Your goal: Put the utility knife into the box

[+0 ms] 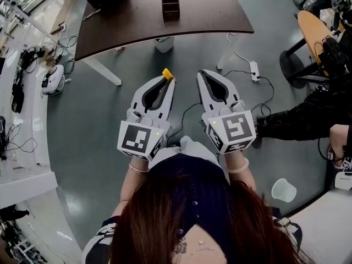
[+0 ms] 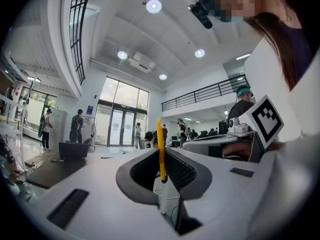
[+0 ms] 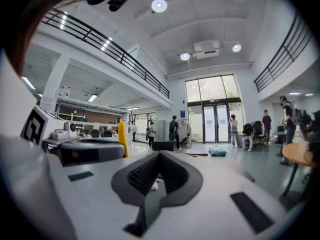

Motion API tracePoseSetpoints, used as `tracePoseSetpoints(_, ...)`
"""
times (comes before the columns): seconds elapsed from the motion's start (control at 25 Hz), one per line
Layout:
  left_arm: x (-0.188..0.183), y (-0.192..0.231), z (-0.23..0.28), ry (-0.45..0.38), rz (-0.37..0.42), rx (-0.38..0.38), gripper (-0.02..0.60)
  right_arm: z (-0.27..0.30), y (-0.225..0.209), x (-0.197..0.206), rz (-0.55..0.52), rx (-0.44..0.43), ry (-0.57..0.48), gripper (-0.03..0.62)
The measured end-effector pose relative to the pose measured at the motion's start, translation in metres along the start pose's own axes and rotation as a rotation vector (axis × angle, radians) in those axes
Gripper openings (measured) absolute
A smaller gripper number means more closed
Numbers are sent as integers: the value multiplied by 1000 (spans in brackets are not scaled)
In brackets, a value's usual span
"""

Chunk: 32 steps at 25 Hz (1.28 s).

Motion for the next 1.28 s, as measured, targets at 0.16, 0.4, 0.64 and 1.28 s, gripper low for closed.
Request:
tracePoseSetpoints(0.16, -1, 1, -1, 10, -6, 7, 34, 2, 3, -2, -1, -2, -1, 15)
tracePoseSetpoints(0.4, 0, 0, -1, 7, -9, 7, 34, 1, 3, -2, -2, -1, -4, 15)
tracePoseSetpoints(0.64, -2, 1, -1, 4, -11, 8, 34, 1, 5, -5, 8, -4, -12, 15)
tracePoseSetpoints(1.28, 8, 15, 29, 11, -24, -47, 35, 18, -27, 4, -8, -36, -10, 15)
Point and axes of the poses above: the fingertips, and each gripper's own axes: z forward along the fingers, y to its left, x out of its underside, the point moved 3 cm from there along -z, backward along the fingers, and after that the axes turned 6 degrees about x, right-handed, at the moved point
